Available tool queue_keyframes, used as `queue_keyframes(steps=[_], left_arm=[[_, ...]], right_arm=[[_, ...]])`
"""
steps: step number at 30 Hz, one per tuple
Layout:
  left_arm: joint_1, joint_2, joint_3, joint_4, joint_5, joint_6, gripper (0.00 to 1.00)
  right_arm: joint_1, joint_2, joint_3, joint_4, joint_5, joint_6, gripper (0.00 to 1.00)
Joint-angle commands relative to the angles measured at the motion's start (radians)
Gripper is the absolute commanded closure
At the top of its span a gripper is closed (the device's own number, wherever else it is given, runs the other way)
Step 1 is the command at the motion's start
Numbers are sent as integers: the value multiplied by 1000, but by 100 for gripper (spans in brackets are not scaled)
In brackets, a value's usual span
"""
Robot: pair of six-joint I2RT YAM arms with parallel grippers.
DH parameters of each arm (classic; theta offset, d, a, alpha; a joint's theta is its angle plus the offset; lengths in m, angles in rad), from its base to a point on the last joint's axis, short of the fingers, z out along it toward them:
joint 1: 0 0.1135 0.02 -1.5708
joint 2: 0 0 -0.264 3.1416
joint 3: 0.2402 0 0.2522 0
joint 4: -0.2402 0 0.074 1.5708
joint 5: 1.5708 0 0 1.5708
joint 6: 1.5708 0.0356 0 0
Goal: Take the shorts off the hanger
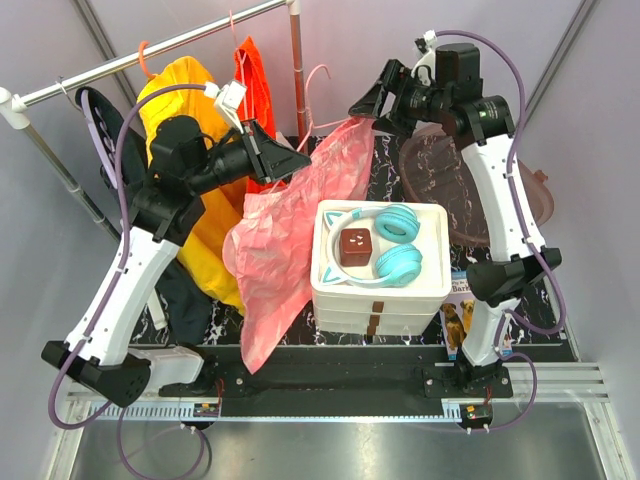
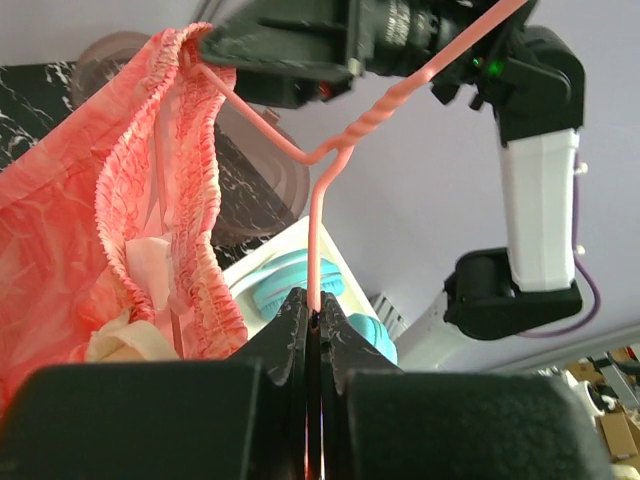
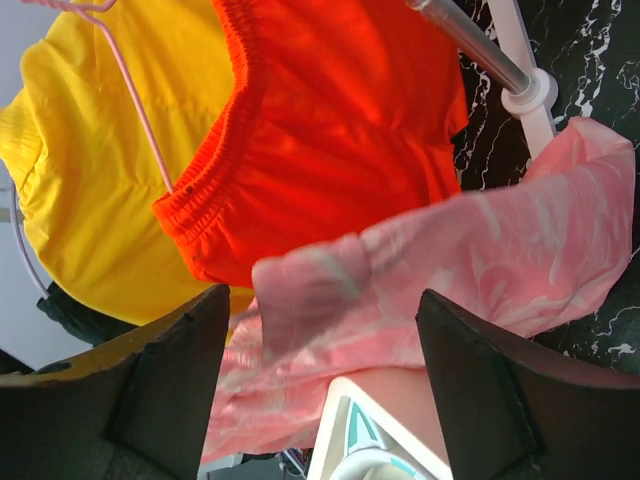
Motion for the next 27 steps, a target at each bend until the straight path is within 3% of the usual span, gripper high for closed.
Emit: queue_keyframes(steps=[1, 6, 11, 17, 18, 20, 21, 27], left_arm=[[1, -18, 19, 156, 110, 0, 100], [3, -4, 5, 242, 161, -48, 100], [6, 16, 65, 177, 155, 9, 100], [12, 31, 60, 176, 169, 2, 100], [14, 31, 59, 177, 170, 0, 100], [14, 32, 47, 176, 172, 0, 100], [17, 28, 43, 174, 170, 0, 100], [24, 23, 39, 174, 161, 2, 100]], right_arm=[[4, 8, 79, 54, 55, 30, 21], [5, 25, 55, 54, 52, 39, 43], [4, -16, -2, 60, 96, 6, 45], [4, -57, -11, 40, 219, -51, 68], [4, -58, -11, 31, 225, -51, 68], [4, -58, -13, 26, 212, -62, 53], [2, -57, -10, 23, 205, -63, 31], [4, -63, -5, -14, 201, -46, 29]])
